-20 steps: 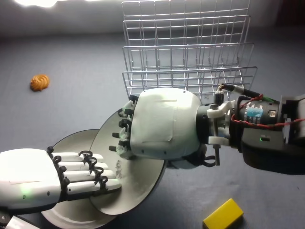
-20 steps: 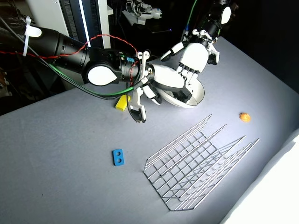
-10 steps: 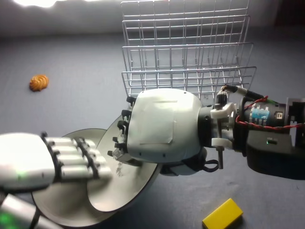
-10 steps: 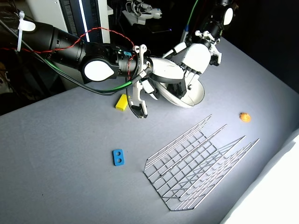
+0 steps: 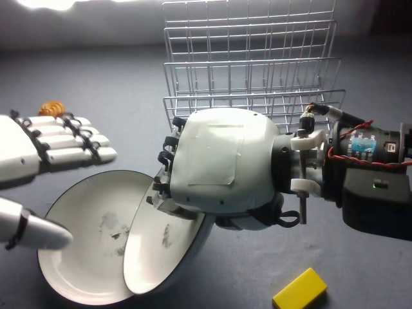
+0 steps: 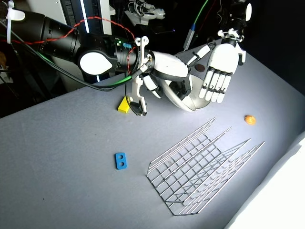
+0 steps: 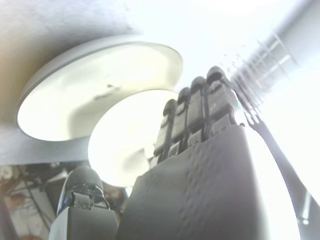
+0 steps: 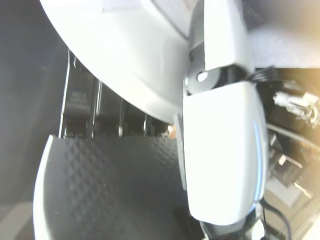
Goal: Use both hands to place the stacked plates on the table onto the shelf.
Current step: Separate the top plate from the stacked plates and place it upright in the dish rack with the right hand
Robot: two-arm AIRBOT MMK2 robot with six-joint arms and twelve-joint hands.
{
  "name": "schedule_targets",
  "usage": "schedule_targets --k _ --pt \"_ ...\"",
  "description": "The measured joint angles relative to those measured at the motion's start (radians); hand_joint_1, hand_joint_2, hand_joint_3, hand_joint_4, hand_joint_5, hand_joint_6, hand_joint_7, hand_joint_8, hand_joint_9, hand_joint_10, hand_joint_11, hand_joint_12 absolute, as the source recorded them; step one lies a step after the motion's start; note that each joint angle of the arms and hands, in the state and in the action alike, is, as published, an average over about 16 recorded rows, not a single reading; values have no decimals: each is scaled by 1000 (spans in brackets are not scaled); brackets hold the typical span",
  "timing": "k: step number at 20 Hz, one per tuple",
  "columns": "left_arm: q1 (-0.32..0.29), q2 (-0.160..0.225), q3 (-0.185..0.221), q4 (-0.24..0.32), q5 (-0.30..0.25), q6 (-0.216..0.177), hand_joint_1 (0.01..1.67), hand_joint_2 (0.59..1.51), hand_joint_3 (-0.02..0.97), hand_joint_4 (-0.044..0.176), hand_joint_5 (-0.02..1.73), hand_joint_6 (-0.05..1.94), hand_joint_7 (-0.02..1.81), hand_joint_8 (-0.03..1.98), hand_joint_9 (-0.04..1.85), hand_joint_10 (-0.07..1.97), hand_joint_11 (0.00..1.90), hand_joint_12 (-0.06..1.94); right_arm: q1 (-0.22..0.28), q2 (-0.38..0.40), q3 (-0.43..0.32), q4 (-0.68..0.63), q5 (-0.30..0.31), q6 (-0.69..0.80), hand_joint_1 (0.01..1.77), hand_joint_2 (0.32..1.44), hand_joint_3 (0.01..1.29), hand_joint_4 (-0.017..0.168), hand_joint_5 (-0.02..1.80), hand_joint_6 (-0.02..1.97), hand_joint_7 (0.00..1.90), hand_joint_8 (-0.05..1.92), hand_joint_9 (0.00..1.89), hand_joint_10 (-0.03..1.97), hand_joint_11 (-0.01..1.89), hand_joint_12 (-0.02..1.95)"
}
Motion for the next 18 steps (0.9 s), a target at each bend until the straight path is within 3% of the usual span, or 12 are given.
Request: schedule_targets --k 7,18 --pt "-15 17 41 -53 1 4 16 1068 16 2 25 19 19 -3 17 8 13 4 41 54 -63 63 30 -11 1325 941 11 3 902 1064 1035 844 1046 930 892 989" --pt "8 38 53 -115 -18 25 15 1074 16 4 24 18 21 -3 19 8 13 3 111 154 -143 170 89 -38 1344 966 11 -2 867 1069 1029 872 1064 954 929 986"
